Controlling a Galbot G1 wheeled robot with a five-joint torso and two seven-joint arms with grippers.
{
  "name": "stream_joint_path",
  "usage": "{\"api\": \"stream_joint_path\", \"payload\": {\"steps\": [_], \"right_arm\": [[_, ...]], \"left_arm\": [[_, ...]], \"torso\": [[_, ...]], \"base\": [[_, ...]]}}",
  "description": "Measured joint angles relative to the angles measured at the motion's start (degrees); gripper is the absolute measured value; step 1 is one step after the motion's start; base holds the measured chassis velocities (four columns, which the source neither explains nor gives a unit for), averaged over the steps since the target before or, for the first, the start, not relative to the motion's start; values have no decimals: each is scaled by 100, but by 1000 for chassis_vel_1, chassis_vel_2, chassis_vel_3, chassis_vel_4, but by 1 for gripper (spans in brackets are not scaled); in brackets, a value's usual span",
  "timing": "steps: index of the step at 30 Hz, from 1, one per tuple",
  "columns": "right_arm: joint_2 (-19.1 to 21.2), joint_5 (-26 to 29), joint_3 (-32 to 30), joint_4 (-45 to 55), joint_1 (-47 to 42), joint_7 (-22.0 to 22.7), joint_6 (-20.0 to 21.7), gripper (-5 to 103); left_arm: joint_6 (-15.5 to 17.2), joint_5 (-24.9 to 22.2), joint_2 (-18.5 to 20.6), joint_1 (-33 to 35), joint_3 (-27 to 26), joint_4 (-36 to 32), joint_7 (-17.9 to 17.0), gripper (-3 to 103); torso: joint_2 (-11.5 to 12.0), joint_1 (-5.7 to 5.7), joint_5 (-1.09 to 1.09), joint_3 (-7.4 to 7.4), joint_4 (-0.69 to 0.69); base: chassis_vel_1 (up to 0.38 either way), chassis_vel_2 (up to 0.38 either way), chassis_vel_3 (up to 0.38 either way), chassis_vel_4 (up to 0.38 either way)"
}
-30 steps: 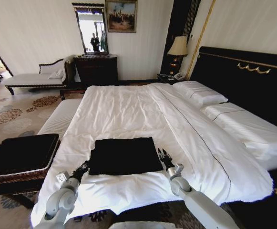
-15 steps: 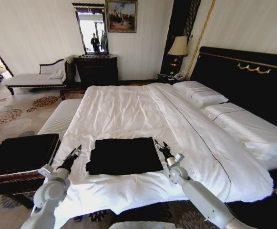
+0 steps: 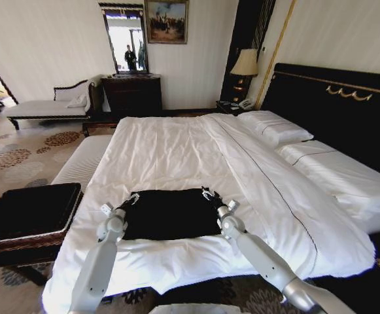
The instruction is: Fold the clothes on the bed and place them into the basket.
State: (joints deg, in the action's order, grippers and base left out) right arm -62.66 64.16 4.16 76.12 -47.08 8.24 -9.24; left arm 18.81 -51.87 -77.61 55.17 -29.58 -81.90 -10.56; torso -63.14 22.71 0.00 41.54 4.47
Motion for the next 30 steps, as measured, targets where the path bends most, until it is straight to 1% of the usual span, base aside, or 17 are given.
{"api": "stream_joint_path", "payload": {"steps": [2, 3, 4, 5, 6, 7, 10, 13, 16, 17, 19, 20, 22, 23, 26, 28, 30], "right_arm": [[47, -73, -49, 16, -79, 26, -14, 100], [47, -73, -49, 16, -79, 26, -14, 100], [62, -103, -71, 18, -107, 41, -24, 100], [71, -129, -89, 23, -128, 51, -34, 100], [75, -144, -99, 28, -140, 61, -39, 100], [75, -144, -99, 28, -140, 61, -39, 100], [71, -188, -100, 29, -147, 98, -47, 100], [40, -218, -88, 5, -128, 116, -49, 100], [-48, -231, -83, -63, -58, 136, -49, 100], [-48, -231, -83, -63, -58, 136, -49, 100], [-106, -229, -83, -141, 14, 140, -48, 100], [-128, -221, -82, -183, 46, 140, -45, 100], [-166, -147, -82, -266, 128, 138, -34, 100], [-166, -147, -82, -266, 128, 138, -34, 100], [-200, 151, -80, -410, 291, 89, 17, 100], [-213, 232, -74, -480, 357, 44, 33, 100], [-261, 340, -49, -669, 495, -63, 69, 100]], "left_arm": [[-37, 10, -56, -70, 6, 107, 48, 90], [-37, 10, -56, -70, 6, 107, 48, 90], [-57, 13, -64, -89, 6, 152, 73, 85], [-76, 14, -65, -105, 0, 191, 96, 85], [-97, 10, -64, -118, -10, 219, 116, 80], [-97, 10, -64, -118, -10, 219, 116, 80], [-146, -32, -27, -151, -41, 264, 170, 64], [-167, -70, 8, -175, -58, 297, 208, 58], [-173, -119, 45, -203, -90, 358, 255, 42], [-173, -119, 45, -203, -90, 358, 255, 42], [-175, -137, 56, -207, -115, 390, 279, 31], [-180, -144, 58, -206, -131, 400, 295, 31], [-201, -183, 61, -187, -185, 405, 337, 20], [-201, -183, 61, -187, -185, 405, 337, 20], [-293, -308, 86, -143, -282, 411, 476, 4], [-320, -354, 100, -127, -311, 410, 519, 4], [-370, -455, 124, -88, -387, 359, 603, 0]], "torso": [[0, -1, 1, -1, -1], [0, -1, 1, -1, -1], [0, -1, 1, -1, -1], [0, -1, 0, -1, -2], [0, -1, 0, -1, -2], [0, -1, 0, -1, -2], [0, -2, 0, -1, -2], [0, -1, 0, -1, -1], [0, -1, -1, -1, -2], [0, -1, -1, -1, -2], [0, -1, -1, -1, -2], [0, -2, -1, -1, -2], [0, -1, -1, -1, -1], [0, -1, -1, -1, -1], [0, -1, -1, -1, -1], [-1, -2, -2, -1, -1], [0, -2, -1, -1, -1]], "base": [[0, 0, 0, 0], [0, 0, 0, 0], [0, 0, 0, 0], [0, 0, 0, 0], [0, 0, 0, 0], [0, 0, 0, 0], [0, 0, 0, 0], [0, 0, 0, 0], [0, 0, 0, 0], [0, 0, 0, 0], [0, 0, 0, 0], [0, 0, 0, 0], [0, 0, 0, 0], [0, 0, 0, 0], [0, 0, 0, 0], [0, 0, 0, 0], [0, 0, 0, 0]]}}
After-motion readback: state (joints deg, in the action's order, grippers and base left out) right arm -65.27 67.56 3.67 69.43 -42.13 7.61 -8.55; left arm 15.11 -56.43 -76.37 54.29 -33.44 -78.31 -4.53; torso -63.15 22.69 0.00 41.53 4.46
